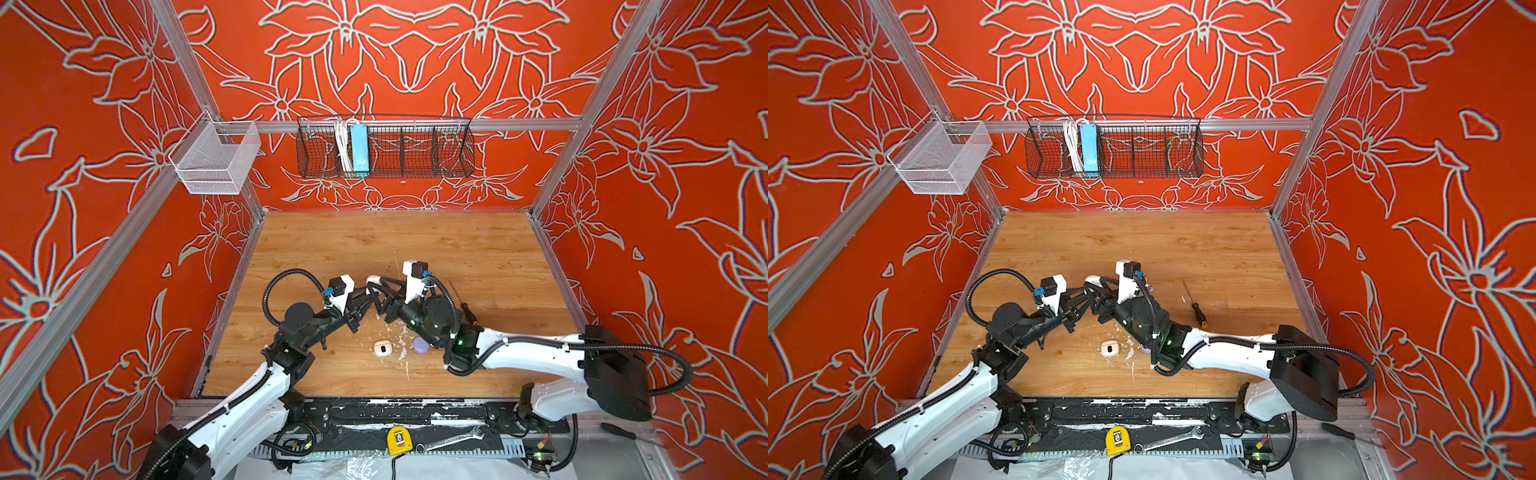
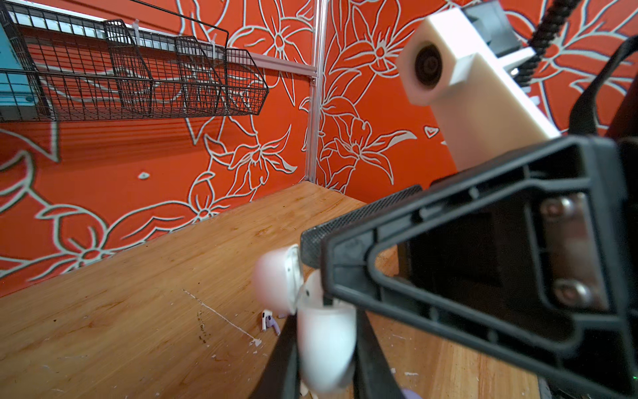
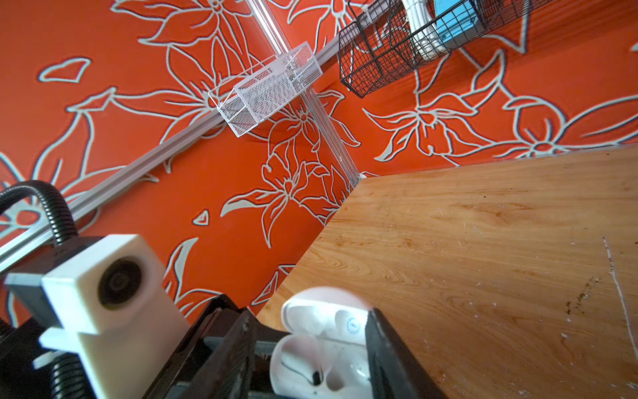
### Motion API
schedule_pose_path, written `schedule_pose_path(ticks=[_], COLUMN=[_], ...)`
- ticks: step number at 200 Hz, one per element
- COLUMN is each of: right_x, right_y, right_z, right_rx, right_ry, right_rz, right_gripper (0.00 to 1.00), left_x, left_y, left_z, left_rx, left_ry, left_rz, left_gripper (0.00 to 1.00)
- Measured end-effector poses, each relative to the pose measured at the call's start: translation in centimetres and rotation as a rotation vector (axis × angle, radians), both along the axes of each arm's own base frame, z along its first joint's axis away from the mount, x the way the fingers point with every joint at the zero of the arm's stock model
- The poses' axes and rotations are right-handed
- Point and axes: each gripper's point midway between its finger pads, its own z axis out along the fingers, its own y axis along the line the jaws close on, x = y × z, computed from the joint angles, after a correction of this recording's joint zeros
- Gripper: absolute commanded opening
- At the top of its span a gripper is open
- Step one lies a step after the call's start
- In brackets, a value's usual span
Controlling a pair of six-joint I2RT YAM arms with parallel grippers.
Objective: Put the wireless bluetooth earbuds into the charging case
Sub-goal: 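Open the right gripper and lift it away from the case, then swing the right gripper over the remaining earbuds farther from the robot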
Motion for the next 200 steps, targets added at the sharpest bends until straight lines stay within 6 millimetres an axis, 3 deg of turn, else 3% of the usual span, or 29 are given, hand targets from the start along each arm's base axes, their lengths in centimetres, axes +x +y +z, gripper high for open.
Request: schedule_pose_path(ticks=[20, 52, 72, 86, 160, 200], right_x=[0.0, -0.1, -0.1, 0.1, 3.4, 6.4], right_y=[-0.8, -4.0, -6.1, -6.8, -10.1, -11.2], right_z=[0.0, 2.4, 4.3, 4.5, 2.5, -1.9], right_rx=[-0.006, 0.020, 0.063, 0.064, -0.028, -0.098], right_ry=[-0.007, -0.040, -0.067, -0.074, -0.041, 0.067], right_rz=[-0.023, -0.107, -0.164, -0.194, -0.372, -0.452], right_gripper=[0.54, 0.54, 0.56, 0.56, 0.58, 0.58], left_x=[-0.1, -0.5, -0.8, -1.1, -2.6, -2.9], left_y=[0.0, -0.1, -0.1, -0.2, -1.4, -1.3], left_z=[0.1, 0.3, 0.3, 0.5, -0.7, -0.9], left_rx=[-0.001, 0.008, 0.011, 0.010, 0.052, 0.072], left_ry=[-0.005, -0.020, -0.025, -0.031, -0.032, -0.044], left_rz=[-0.003, -0.015, -0.027, -0.041, -0.154, -0.156], left_gripper=[0.09, 0.00, 0.00, 0.00, 0.00, 0.00])
